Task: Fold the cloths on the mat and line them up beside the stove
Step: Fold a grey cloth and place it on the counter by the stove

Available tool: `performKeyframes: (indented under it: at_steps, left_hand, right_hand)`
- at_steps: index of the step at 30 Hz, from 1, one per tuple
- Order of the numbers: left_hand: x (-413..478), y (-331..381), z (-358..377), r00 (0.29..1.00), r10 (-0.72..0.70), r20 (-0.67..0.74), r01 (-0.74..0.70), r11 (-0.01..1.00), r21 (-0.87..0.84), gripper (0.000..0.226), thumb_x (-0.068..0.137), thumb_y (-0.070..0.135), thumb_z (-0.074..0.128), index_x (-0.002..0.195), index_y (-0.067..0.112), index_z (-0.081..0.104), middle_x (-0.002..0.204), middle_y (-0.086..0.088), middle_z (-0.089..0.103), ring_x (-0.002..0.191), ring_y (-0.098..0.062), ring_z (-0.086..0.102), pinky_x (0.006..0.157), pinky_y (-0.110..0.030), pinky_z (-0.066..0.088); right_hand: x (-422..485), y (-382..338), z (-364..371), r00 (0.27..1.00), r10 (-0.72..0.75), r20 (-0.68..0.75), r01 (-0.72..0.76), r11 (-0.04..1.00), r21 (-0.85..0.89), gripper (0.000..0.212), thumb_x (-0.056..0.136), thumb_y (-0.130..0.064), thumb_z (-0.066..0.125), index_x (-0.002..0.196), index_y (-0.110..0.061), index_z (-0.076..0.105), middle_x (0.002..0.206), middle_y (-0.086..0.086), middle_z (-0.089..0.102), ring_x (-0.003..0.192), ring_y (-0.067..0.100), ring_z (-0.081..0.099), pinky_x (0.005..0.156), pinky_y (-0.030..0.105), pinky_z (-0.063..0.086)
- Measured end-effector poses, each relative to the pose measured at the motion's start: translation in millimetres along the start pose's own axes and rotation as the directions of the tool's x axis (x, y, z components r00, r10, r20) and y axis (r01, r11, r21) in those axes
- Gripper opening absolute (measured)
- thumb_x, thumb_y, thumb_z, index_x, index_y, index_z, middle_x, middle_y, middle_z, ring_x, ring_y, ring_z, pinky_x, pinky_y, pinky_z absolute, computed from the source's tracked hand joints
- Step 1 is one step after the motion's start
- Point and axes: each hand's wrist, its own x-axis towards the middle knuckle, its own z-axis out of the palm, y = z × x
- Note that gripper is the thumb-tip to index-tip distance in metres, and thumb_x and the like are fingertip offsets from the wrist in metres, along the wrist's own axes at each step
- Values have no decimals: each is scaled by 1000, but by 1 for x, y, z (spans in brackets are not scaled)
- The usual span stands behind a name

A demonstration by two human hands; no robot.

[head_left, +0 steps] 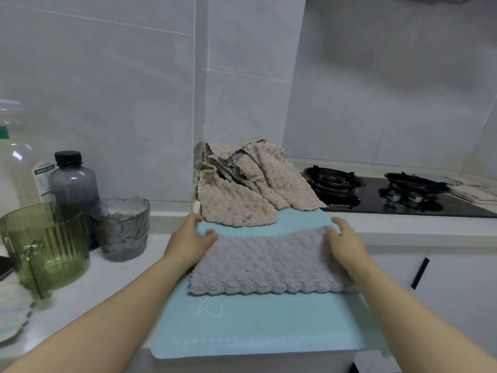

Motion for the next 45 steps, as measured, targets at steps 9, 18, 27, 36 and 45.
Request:
performKeyframes:
  at_steps: [9, 18, 27, 36, 45]
  left_hand:
    - [-3, 0, -7, 963, 74, 257, -129, 970, 205, 26, 78, 16, 73, 99, 26, 63, 123, 3, 57, 106, -15, 53, 88, -19, 37]
    - [-52, 36, 33, 841, 341, 419, -528, 684, 503, 56, 96, 51, 31, 147, 31, 20, 158, 4, 7, 146, -19, 4, 117, -40, 12]
    - [-54, 27, 45, 818, 45, 574, -497, 559, 664, 58, 91, 65, 12, 145, 45, 0, 158, 2, -7, 145, -26, -9, 117, -45, -5]
    - [-51, 29, 22, 976, 97, 196, -40, 961, -274, 24, 88, 24, 61, 111, 29, 58, 117, -6, 60, 93, -17, 57, 82, -26, 45]
    - [-43, 2, -25, 949, -122, 291, 291, 695, -657, 38, 95, 19, 51, 130, 8, 40, 90, -20, 61, 76, -28, 65, 61, -28, 58]
  right_hand:
    - [-20, 15, -6, 972, 222, 82, -168, 891, -421, 38, 79, -47, 55, 103, -18, 48, 102, 3, 64, 97, 25, 61, 85, 33, 44]
    - [-49, 16, 0, 986, 128, -104, -161, 887, -433, 33, 92, -40, 41, 102, -9, 49, 97, 7, 58, 84, 26, 50, 72, 32, 38]
    - [-51, 18, -12, 987, 159, -5, -154, 944, -293, 20, 83, -28, 49, 71, -12, 47, 77, 5, 56, 75, 27, 53, 58, 27, 35]
    - [-41, -11, -26, 990, 143, 15, -144, 979, 146, 22, 75, -11, 64, 63, -9, 46, 62, 8, 48, 57, 21, 41, 52, 25, 26]
    - [-55, -106, 14, 981, -80, 178, -1, 910, 414, 13, 83, -17, 63, 73, -12, 55, 78, 8, 55, 78, 26, 55, 65, 34, 41]
